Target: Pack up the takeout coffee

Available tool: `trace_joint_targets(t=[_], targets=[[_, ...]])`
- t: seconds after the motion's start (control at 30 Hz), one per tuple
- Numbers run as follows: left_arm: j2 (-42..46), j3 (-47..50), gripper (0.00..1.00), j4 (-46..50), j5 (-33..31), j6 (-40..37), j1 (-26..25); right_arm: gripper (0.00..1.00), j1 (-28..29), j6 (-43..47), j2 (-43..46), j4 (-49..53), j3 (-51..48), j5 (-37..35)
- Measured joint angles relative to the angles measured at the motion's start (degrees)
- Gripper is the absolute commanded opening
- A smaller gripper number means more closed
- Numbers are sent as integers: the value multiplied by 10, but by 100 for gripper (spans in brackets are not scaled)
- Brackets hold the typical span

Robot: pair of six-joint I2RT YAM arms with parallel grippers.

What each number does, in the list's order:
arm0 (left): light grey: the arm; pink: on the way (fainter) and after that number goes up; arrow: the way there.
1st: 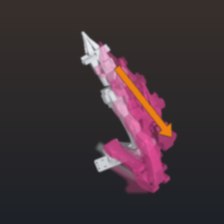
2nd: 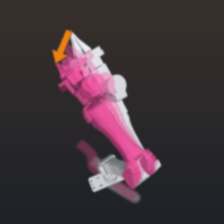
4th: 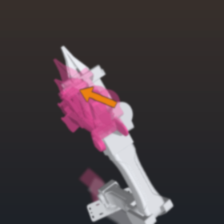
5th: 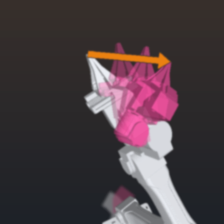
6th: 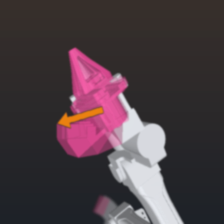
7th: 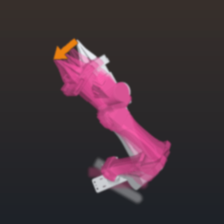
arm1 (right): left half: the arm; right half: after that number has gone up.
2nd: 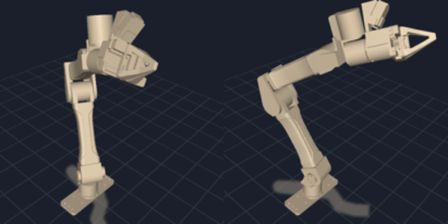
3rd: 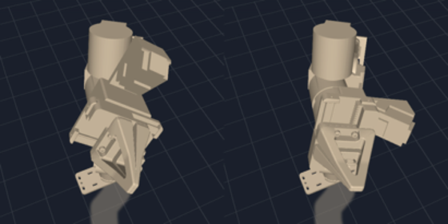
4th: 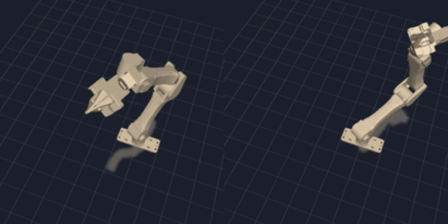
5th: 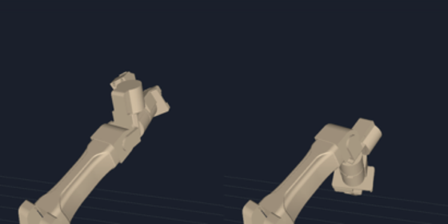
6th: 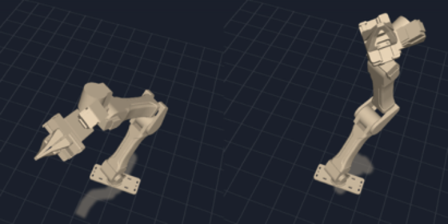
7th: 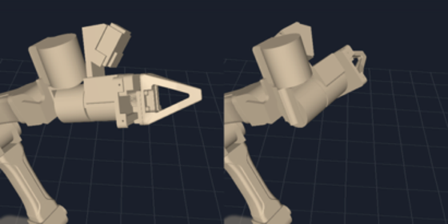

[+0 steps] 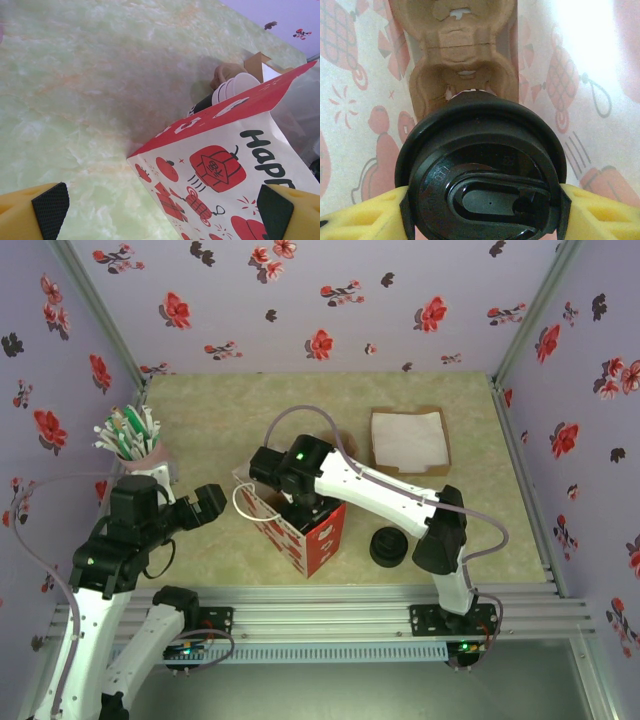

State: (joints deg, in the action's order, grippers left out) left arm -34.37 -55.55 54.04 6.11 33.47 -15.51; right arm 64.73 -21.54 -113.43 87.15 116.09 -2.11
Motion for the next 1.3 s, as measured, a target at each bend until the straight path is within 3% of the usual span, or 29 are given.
trace_joint_targets(t=[1.3], targets=[[3,14,99,-13,-1,0,0,66,-5,1,39,-66,-58,6]])
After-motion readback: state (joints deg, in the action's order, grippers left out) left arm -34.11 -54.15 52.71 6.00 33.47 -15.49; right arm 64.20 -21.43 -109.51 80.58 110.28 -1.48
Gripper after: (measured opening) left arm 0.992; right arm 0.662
